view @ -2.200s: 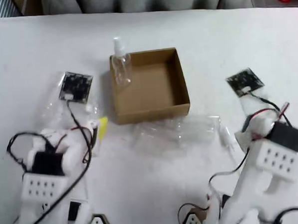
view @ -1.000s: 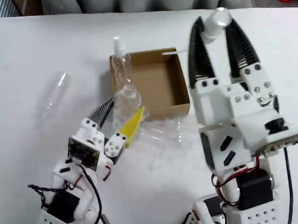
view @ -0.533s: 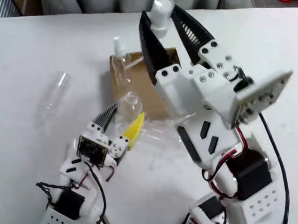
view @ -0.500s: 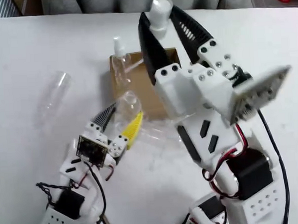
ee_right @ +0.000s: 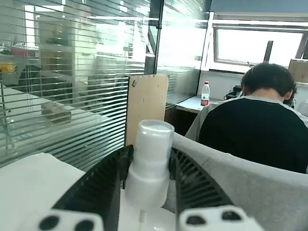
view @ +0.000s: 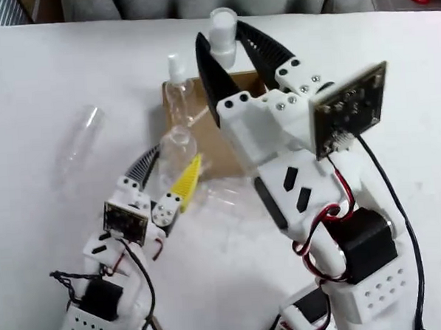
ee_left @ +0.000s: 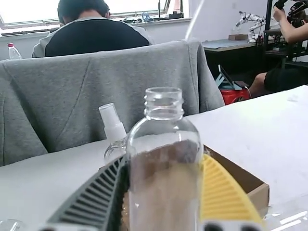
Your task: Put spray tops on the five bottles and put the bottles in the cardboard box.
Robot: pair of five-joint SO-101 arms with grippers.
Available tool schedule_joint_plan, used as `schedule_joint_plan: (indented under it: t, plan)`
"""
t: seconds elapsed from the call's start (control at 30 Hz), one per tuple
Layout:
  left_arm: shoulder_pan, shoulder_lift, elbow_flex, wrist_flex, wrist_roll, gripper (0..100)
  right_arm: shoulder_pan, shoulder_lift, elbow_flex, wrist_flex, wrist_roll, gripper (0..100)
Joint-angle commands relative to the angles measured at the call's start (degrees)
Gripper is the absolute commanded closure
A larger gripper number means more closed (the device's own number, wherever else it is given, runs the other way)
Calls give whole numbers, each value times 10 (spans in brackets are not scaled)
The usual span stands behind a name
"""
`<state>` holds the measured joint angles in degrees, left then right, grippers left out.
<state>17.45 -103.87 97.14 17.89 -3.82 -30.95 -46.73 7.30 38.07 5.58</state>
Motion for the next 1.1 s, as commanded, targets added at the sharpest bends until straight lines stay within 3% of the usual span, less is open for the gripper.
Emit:
schedule_joint_plan:
  t: [0.0, 1.07]
  plan:
    - [-4, -9, -1, -21, -4, 980, -7, 2, 18, -40, 0, 983]
    - [-4, -9, -1, -20, -4, 980, -63, 20, 159, -67, -4, 983]
